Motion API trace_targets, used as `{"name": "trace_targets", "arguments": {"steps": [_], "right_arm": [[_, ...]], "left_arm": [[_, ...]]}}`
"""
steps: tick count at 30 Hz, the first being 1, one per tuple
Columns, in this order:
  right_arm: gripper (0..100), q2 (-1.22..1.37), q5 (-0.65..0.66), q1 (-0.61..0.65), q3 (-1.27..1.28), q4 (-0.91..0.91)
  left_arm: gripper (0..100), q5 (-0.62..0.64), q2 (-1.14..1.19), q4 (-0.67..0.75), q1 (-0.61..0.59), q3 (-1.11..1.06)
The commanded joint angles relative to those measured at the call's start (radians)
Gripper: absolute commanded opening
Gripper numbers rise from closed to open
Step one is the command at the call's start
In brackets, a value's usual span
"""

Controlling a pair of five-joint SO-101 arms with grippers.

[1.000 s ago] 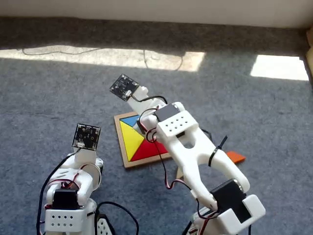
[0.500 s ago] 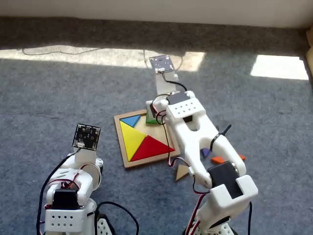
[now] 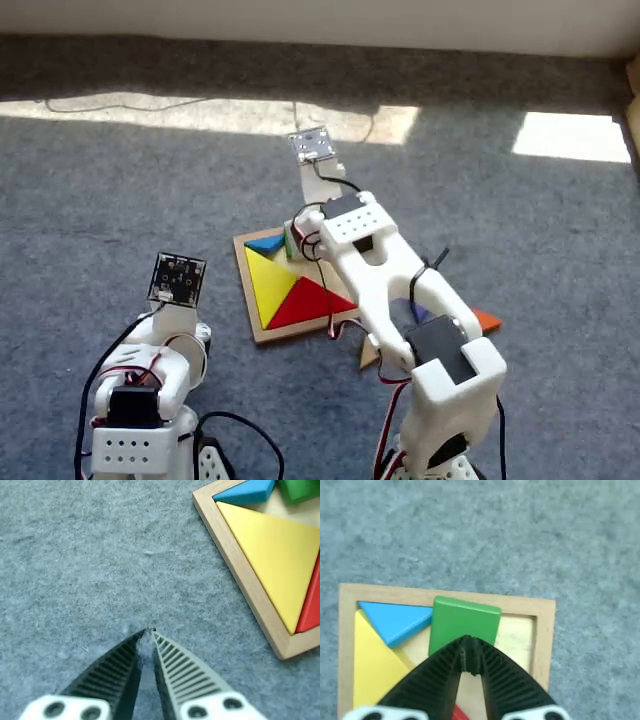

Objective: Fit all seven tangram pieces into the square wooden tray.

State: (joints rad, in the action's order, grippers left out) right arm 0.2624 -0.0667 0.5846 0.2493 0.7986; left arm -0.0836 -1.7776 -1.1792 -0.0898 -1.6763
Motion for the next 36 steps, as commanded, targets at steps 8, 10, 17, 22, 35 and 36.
{"name": "trace_targets", "arguments": {"steps": [8,10,17,22,35,36], "right_arm": [[0.5,-0.050,-0.005,0.047,-0.036,0.094],[0.5,-0.099,-0.005,0.045,-0.036,0.140],[0.5,-0.239,-0.009,0.044,-0.033,0.143],[0.5,-0.236,-0.009,0.015,-0.004,-0.012],[0.5,-0.082,-0.005,-0.120,0.062,-0.151],[0.5,-0.076,-0.005,-0.114,0.064,-0.151]], "left_arm": [[1,-0.003,-0.041,0.000,-0.013,-0.021],[1,-0.003,-0.041,0.000,-0.013,-0.021],[1,-0.003,-0.041,0.000,-0.013,-0.021],[1,-0.003,-0.041,0.000,-0.013,-0.021],[1,-0.003,-0.041,0.000,-0.013,-0.021],[1,-0.003,-0.041,0.000,-0.013,-0.021]]}}
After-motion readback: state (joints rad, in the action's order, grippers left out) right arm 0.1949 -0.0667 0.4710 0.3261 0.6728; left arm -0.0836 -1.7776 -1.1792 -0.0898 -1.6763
